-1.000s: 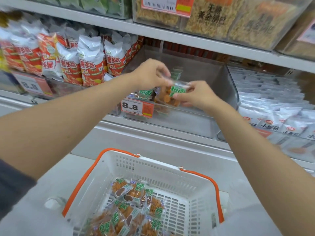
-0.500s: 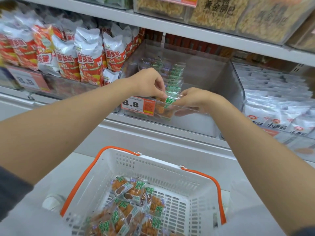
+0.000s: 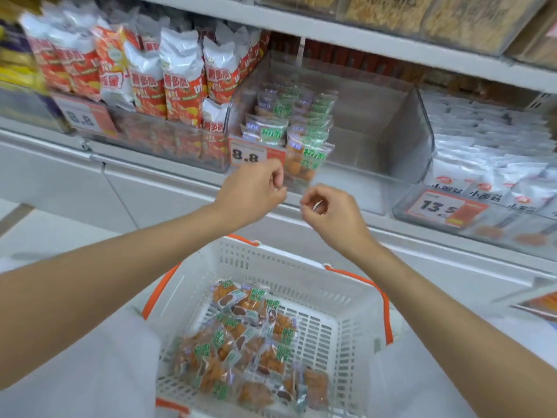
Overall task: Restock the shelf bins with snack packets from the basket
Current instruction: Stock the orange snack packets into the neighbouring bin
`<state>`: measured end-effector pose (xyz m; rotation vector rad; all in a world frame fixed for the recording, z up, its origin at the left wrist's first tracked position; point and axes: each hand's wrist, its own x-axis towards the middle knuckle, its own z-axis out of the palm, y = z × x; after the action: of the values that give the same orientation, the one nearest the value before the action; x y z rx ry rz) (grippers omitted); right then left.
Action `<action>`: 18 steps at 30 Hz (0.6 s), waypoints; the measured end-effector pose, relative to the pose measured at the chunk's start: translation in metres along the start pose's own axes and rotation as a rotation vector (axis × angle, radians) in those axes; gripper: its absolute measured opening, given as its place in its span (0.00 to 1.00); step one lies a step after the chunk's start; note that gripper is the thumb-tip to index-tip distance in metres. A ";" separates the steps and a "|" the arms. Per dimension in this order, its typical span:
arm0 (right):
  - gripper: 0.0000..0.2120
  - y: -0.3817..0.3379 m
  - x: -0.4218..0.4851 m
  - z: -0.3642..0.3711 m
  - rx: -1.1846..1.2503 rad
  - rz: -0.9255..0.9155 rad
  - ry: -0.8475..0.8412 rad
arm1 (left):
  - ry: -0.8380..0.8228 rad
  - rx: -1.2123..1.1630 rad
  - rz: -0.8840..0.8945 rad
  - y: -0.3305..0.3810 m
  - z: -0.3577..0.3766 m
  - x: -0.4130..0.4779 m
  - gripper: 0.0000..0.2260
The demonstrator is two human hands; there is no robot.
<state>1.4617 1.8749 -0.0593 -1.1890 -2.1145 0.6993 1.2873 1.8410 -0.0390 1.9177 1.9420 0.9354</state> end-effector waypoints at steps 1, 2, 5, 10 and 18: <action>0.08 0.009 -0.009 0.010 -0.006 0.034 -0.059 | -0.053 0.003 -0.024 -0.008 0.008 -0.012 0.06; 0.06 0.018 -0.017 0.020 -0.023 0.066 -0.133 | -0.112 0.013 -0.049 -0.018 0.016 -0.022 0.06; 0.06 0.047 -0.034 0.051 -0.140 0.106 -0.413 | -0.338 0.116 -0.115 -0.050 0.040 -0.046 0.04; 0.07 0.102 -0.055 0.096 -0.305 0.270 -0.749 | -0.776 0.313 -0.146 -0.085 0.074 -0.066 0.01; 0.23 0.197 -0.112 0.174 -0.347 0.585 -0.898 | -1.062 0.486 -0.055 -0.093 0.115 -0.092 0.04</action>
<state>1.4918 1.8408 -0.3416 -1.9942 -2.6788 1.3600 1.2902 1.7897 -0.2051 1.9203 1.5508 -0.5815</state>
